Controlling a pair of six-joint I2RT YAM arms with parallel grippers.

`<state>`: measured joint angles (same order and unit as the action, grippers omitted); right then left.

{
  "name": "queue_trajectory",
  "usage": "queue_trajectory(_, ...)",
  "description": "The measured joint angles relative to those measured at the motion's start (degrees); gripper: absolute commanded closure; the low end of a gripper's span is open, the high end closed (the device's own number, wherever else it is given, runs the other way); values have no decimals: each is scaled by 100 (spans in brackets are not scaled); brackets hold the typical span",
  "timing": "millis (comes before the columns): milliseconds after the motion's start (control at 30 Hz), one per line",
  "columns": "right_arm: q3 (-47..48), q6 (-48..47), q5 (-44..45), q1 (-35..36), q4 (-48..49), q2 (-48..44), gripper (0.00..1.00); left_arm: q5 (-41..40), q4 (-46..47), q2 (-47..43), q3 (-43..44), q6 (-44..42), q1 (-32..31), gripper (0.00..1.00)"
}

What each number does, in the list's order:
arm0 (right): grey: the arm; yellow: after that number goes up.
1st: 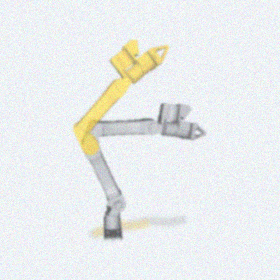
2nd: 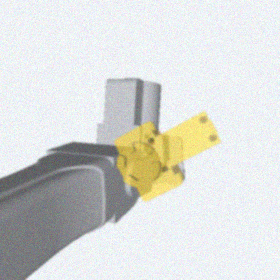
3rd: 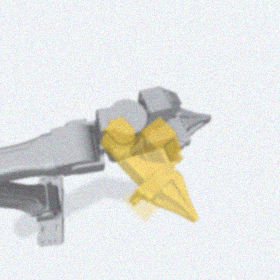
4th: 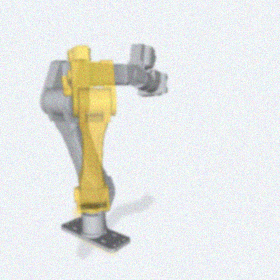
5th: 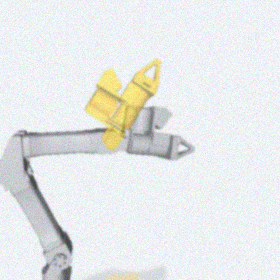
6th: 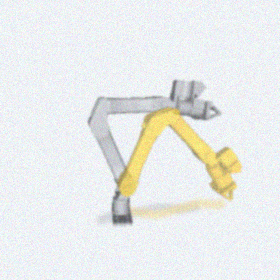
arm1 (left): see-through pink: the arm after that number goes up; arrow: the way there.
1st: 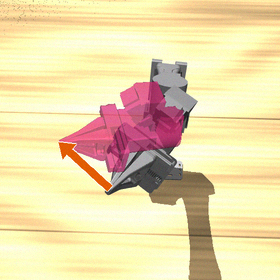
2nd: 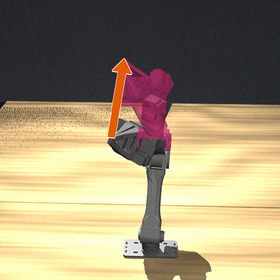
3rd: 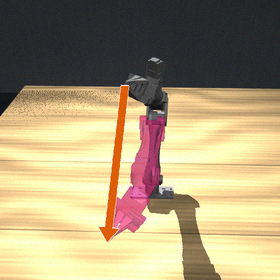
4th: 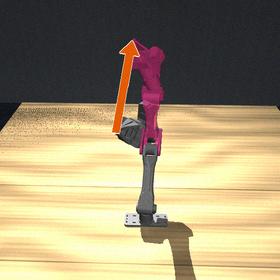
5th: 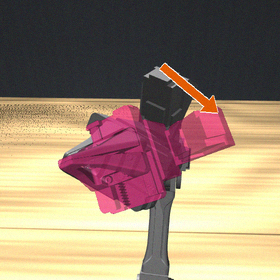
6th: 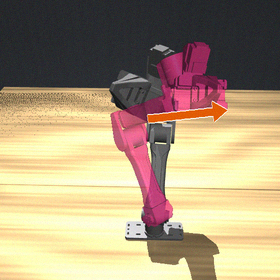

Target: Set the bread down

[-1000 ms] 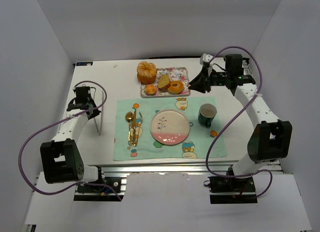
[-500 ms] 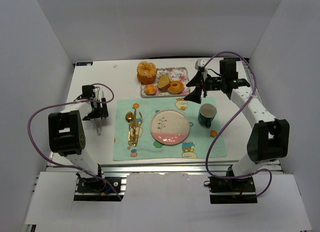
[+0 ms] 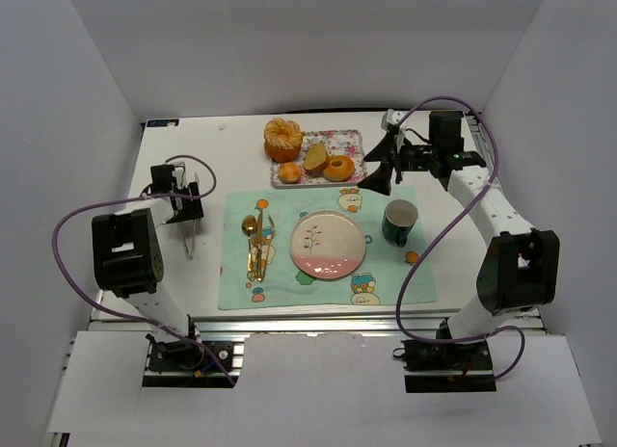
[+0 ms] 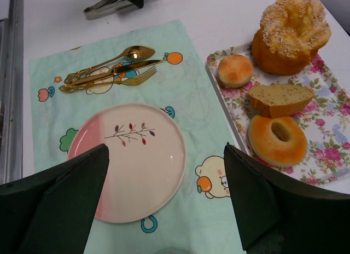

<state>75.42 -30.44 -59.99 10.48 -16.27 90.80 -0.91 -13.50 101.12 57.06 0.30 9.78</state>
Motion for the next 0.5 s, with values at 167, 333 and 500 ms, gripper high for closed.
queue_trajectory(167, 24, 157, -15, -140, 109, 72, 11, 0, 476, -232, -426, 175, -7, 21)
queue_trajectory(333, 94, 310, -22, -192, 188, 212, 11, -37, 710, -321, -619, 295, 2, 31)
queue_trajectory(500, 98, 420, -44, -212, 304, 229, 11, -179, 772, -317, -649, 385, 50, 61)
